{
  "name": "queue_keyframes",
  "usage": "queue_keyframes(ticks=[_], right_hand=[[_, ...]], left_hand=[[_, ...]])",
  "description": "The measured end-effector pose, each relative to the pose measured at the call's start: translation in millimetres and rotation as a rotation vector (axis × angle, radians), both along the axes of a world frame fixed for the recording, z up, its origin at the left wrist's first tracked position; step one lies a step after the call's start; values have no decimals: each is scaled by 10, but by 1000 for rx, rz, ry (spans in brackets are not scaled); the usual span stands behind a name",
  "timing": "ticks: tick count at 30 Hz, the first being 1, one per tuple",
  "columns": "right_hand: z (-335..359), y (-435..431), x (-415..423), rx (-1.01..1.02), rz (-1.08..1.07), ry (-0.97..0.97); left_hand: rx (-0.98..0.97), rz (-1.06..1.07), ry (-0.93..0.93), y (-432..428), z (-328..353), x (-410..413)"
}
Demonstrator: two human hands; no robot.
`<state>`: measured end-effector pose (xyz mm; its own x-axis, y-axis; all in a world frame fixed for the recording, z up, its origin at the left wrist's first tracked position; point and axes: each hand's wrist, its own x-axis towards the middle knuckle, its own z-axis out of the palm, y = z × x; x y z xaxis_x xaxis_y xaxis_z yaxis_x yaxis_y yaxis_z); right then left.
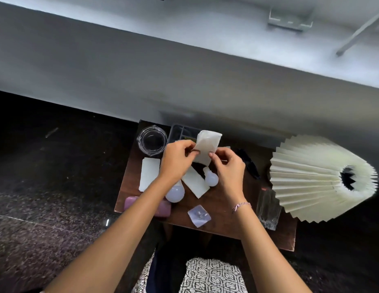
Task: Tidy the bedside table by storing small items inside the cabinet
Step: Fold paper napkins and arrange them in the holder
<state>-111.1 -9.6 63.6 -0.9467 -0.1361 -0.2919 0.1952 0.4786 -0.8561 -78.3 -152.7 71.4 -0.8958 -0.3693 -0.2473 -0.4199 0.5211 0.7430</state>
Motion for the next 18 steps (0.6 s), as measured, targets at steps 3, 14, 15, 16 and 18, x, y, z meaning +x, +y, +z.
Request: queue_keyframes(ticks=[3, 14, 15, 16, 18], right_hand=[[14, -156, -207, 3, -22, 38], [-310, -489, -522, 105, -1, 37], [-351, -499, -511, 114, 3, 26], [-386, -509, -496, 117, 11, 16], [-439, -524, -471, 122, 32, 14]], left_hand=[[-66, 17, 39, -144, -10, -139], [-148, 8, -39, -435, -245, -429], [-151, -11, -62, -452, -278, -430], [-156, -34, -87, -464, -309, -425], [-170, -74, -122, -488, -354, -410]])
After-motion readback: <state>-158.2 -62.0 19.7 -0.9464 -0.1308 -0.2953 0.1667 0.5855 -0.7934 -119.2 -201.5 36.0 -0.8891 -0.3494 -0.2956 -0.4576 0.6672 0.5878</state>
